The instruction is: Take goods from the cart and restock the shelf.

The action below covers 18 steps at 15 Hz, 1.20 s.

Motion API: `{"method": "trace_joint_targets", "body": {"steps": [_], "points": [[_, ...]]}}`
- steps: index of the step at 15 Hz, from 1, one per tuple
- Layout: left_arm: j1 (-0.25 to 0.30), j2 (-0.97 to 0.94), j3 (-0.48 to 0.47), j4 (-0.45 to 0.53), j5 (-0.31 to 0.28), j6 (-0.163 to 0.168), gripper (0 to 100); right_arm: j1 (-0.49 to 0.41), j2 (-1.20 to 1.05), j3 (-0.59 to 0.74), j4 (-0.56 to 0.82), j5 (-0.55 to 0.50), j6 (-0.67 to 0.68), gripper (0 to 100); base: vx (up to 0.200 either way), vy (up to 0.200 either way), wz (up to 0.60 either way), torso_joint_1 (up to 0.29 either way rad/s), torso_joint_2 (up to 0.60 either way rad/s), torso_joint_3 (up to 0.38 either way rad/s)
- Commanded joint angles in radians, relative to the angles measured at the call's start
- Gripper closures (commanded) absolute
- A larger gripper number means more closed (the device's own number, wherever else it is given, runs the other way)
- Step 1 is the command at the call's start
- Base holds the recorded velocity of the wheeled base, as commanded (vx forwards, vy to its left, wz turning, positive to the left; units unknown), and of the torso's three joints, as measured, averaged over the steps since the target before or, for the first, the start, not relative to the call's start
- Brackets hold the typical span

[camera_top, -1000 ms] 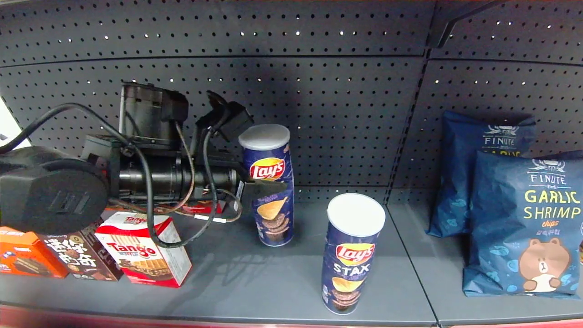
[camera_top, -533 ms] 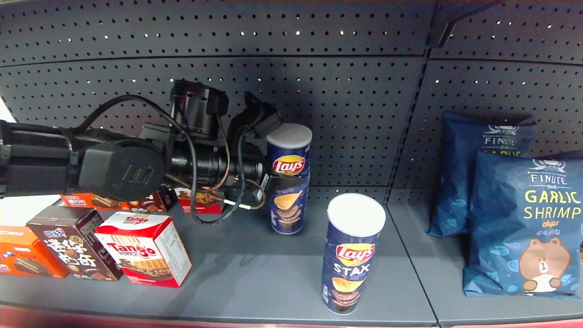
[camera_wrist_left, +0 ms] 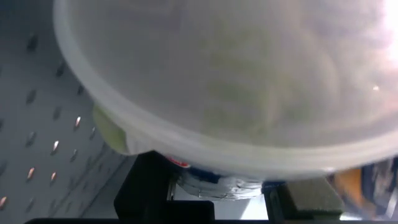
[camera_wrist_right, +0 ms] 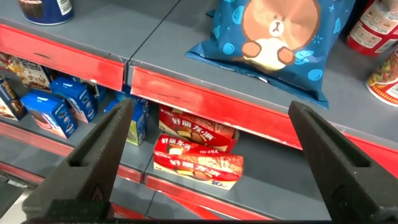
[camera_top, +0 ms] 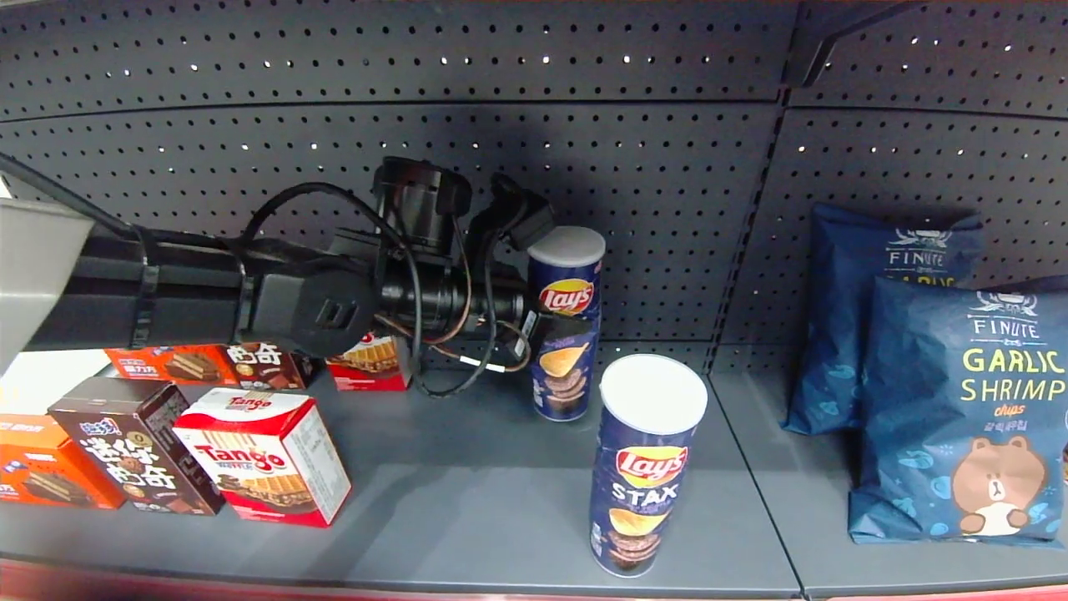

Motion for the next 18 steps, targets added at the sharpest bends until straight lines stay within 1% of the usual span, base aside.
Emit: {"method": "trace_joint_targets", "body": {"steps": [1,5,8,13,18], "points": [[-0.019,0.051,-0.050,-0.001,0.000,-0.007,100,0.001,0.000,0.001,0.000,0.000,0.000,0,0.000,0.000,0.00,0.000,0.00,0.000],[-0.023,0.083,-0.067,-0.003,0.000,-0.006,100,0.001,0.000,0.001,0.000,0.000,0.000,0,0.000,0.000,0.00,0.000,0.00,0.000],[-0.014,0.106,-0.066,-0.057,-0.003,-0.012,100,0.001,0.000,0.001,0.001,0.000,0.000,0,0.000,0.000,0.00,0.000,0.00,0.000],[-0.011,0.131,-0.067,-0.061,-0.004,-0.010,100,0.001,0.000,0.001,0.004,-0.001,0.000,0,0.000,0.000,0.00,0.000,0.00,0.000],[-0.011,0.169,-0.102,-0.060,-0.004,-0.010,100,0.001,0.000,0.001,0.004,-0.001,0.000,0,0.000,0.000,0.00,0.000,0.00,0.000]]}}
